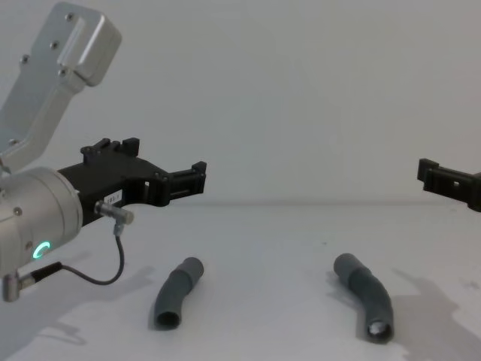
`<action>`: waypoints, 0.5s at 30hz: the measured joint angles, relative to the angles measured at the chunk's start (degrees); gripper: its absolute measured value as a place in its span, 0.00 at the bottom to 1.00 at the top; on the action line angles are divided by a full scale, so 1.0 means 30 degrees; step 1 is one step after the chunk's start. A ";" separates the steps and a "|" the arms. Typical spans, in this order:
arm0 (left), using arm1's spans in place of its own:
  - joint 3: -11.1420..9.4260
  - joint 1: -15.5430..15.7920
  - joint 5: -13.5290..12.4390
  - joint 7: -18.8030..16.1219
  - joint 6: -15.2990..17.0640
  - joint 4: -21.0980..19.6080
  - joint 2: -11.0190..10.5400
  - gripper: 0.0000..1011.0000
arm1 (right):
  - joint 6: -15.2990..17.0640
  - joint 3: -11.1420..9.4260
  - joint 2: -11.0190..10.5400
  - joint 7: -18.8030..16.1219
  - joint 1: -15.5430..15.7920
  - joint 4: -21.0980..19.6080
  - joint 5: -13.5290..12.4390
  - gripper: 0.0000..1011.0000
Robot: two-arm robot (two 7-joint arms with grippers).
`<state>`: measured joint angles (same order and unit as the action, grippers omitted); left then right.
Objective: Use both hands to pick up one end of the pipe from the table, align the ends, and insert them.
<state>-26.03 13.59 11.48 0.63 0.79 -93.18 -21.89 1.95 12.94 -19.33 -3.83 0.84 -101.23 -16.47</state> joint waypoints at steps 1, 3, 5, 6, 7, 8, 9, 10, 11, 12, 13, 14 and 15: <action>0.0000 0.0000 0.0001 0.0000 0.0000 0.0001 -0.0001 0.99 | 0.0000 0.0000 0.0000 -0.0001 0.0001 0.0000 0.0000 0.99; 0.0001 -0.0001 0.0000 0.0000 0.0001 0.0001 0.0000 0.99 | 0.0000 -0.0001 0.0000 0.0001 0.0001 0.0001 0.0000 0.99; 0.0003 0.0000 0.0001 0.0000 0.0008 0.0001 0.0013 0.99 | -0.0001 -0.0001 0.0000 0.0000 0.0001 0.0000 0.0000 0.99; 0.0004 -0.0001 0.0000 0.0000 0.0027 -0.0001 0.0018 0.99 | 0.0000 -0.0001 0.0000 0.0000 0.0000 0.0000 0.0001 0.99; 0.0004 -0.0001 0.0001 0.0002 0.0058 -0.0007 0.0024 0.99 | 0.0000 0.0000 0.0000 0.0000 0.0000 0.0000 0.0000 0.99; 0.0005 0.0000 0.0009 0.0015 0.0204 -0.0052 0.0037 0.99 | 0.0000 -0.0001 -0.0001 0.0000 0.0000 0.0000 0.0000 0.99; 0.0005 0.0001 0.0017 0.0022 0.0260 -0.0075 0.0045 0.99 | 0.0000 -0.0001 -0.0001 0.0000 0.0000 0.0000 0.0000 0.99; 0.0007 0.0002 0.0032 0.0042 0.0391 -0.0102 0.0052 0.99 | 0.0000 -0.0001 0.0000 0.0000 0.0001 0.0000 0.0000 0.99; 0.0006 0.0009 0.0053 0.0066 0.0497 -0.0152 0.0068 0.99 | 0.0000 0.0000 0.0000 0.0000 0.0001 0.0000 0.0000 0.99; 0.0005 0.0013 0.0119 0.0115 0.0740 -0.0219 0.0086 0.99 | -0.0001 -0.0001 0.0000 0.0001 0.0000 0.0000 -0.0001 0.99; 0.0008 0.0017 0.0169 0.0146 0.0931 -0.0282 0.0094 0.99 | 0.0000 0.0000 0.0000 0.0000 0.0001 0.0000 -0.0001 0.99; 0.0006 0.0021 0.0210 0.0182 0.1096 -0.0327 0.0107 0.99 | 0.0001 -0.0001 0.0000 0.0001 0.0001 0.0000 -0.0001 0.99; 0.0006 0.0033 0.0304 0.0249 0.1415 -0.0450 0.0137 0.99 | 0.0000 -0.0001 0.0000 0.0001 0.0000 0.0000 0.0001 0.99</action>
<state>-26.01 13.69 12.39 1.37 5.03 -94.53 -21.48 1.95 12.94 -19.33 -3.82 0.84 -101.23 -16.46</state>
